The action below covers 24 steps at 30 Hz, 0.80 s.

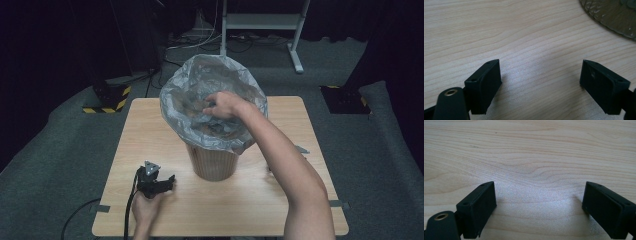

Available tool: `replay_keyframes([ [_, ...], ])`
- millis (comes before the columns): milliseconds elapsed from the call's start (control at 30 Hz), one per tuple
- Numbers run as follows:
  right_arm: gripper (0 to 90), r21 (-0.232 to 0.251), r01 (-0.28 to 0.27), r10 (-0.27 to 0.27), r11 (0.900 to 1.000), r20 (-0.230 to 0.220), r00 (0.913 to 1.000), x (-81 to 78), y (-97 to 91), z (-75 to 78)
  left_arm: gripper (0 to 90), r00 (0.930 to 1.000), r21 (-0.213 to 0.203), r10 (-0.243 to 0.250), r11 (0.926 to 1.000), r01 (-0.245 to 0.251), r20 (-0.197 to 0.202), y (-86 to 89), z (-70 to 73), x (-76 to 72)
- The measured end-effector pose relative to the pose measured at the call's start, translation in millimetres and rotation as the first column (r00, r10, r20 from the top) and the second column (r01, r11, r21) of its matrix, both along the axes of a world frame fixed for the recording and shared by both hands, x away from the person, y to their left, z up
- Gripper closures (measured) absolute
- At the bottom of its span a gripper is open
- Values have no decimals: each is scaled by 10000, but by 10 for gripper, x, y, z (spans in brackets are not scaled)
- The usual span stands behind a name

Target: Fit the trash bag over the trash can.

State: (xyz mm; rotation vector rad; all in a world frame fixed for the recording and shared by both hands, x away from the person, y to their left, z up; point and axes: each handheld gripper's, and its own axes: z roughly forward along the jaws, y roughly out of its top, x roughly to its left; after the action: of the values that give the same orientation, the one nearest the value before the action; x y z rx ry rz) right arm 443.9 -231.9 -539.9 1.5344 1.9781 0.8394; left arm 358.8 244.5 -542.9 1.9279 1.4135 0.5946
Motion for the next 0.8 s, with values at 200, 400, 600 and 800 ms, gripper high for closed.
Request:
replay_keyframes([
  [200,115,-4,-3,3,10000,-15,10000,-1,0,1,176,10000,19,-20,10000,20,-12,2,1,1],
  [400,115,-13,-9,9,10000,-7,10000,0,-1,1,176,10000,36,-23,10000,23,-11,0,1,2],
  [600,115,-16,-16,16,10000,-10,10000,0,-2,1,176,10000,75,-30,10000,30,-7,-3,0,3],
  [800,115,-13,-14,14,10000,-12,10000,0,-2,1,176,10000,53,-14,10000,14,5,-5,-1,3],
])
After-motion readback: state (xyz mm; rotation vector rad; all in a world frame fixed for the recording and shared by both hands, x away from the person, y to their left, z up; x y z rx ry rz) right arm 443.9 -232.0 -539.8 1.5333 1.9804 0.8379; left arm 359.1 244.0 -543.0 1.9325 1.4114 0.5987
